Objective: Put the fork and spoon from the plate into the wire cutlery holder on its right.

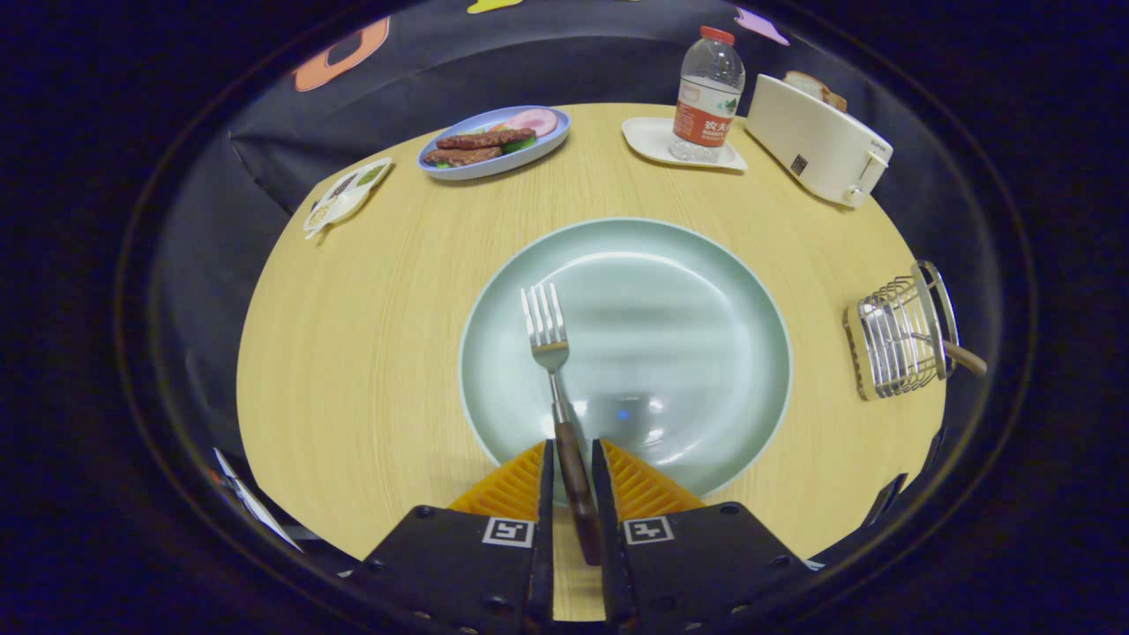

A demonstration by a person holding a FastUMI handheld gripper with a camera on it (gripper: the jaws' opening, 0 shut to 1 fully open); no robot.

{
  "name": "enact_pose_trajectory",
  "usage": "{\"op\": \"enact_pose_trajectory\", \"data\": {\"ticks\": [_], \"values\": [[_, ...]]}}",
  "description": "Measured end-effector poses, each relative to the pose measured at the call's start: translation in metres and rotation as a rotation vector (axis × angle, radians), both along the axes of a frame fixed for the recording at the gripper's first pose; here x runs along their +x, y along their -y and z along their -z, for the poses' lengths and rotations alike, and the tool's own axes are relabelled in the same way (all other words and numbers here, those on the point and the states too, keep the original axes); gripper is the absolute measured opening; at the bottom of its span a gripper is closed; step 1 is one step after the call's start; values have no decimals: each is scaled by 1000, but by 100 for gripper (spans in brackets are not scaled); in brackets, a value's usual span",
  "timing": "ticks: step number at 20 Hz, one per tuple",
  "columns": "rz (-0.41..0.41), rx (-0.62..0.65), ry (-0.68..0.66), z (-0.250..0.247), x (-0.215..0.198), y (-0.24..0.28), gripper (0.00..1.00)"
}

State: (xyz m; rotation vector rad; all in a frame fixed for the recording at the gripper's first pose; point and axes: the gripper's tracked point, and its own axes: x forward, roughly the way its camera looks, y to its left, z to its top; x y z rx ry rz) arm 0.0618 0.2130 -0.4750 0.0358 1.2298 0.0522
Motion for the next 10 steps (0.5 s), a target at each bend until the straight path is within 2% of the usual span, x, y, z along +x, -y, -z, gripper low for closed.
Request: {"op": "enact_pose_trajectory", "data": {"ticks": [1, 4, 5, 10], "values": [[-6, -13, 6, -1, 1, 1, 10], [-33, -14, 31, -7, 2, 3, 10], [-40, -18, 35, -11, 1, 4, 3], [-103, 10, 66, -35, -4, 10, 2]]}}
